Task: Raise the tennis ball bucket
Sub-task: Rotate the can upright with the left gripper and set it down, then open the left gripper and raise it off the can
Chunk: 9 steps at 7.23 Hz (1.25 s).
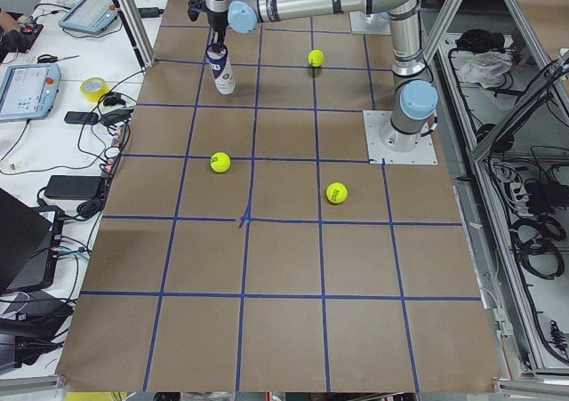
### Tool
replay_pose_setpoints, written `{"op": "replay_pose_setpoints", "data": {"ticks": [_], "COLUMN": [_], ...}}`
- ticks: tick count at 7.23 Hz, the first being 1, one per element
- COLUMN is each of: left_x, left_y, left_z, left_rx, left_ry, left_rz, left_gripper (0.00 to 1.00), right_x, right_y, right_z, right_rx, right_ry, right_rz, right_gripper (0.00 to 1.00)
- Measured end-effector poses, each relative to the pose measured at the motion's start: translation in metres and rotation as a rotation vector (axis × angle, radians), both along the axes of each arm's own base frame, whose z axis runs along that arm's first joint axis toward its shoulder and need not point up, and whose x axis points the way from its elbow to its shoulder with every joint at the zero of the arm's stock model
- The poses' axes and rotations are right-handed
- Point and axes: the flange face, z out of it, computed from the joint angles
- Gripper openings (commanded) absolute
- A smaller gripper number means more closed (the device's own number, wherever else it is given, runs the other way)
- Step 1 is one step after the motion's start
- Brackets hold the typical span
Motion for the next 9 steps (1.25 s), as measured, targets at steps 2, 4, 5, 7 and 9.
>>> {"op": "replay_pose_setpoints", "data": {"ticks": [2, 4, 5, 7, 9], "left_x": [-0.012, -0.028, -0.031, -0.032, -0.032], "left_y": [-0.001, -0.001, -0.001, 0.000, 0.002], "left_z": [-0.008, -0.020, -0.022, -0.023, -0.016], "left_rx": [0.001, 0.003, 0.002, 0.005, 0.000], "left_ry": [-0.013, -0.016, -0.017, -0.023, -0.018], "left_rz": [-0.006, -0.002, -0.001, 0.005, 0.012], "left_gripper": [0.00, 0.06, 0.39, 1.00, 1.00], "right_x": [0.000, 0.000, 0.000, 0.000, 0.000], "right_y": [0.000, 0.000, 0.000, 0.000, 0.000], "right_z": [-0.001, -0.001, -0.001, -0.001, -0.002], "right_rx": [0.002, 0.002, 0.002, 0.003, 0.004], "right_ry": [0.000, 0.001, 0.000, 0.000, 0.000], "right_rz": [-0.001, 0.000, 0.001, 0.001, 0.001], "right_gripper": [1.00, 1.00, 1.00, 1.00, 1.00]}}
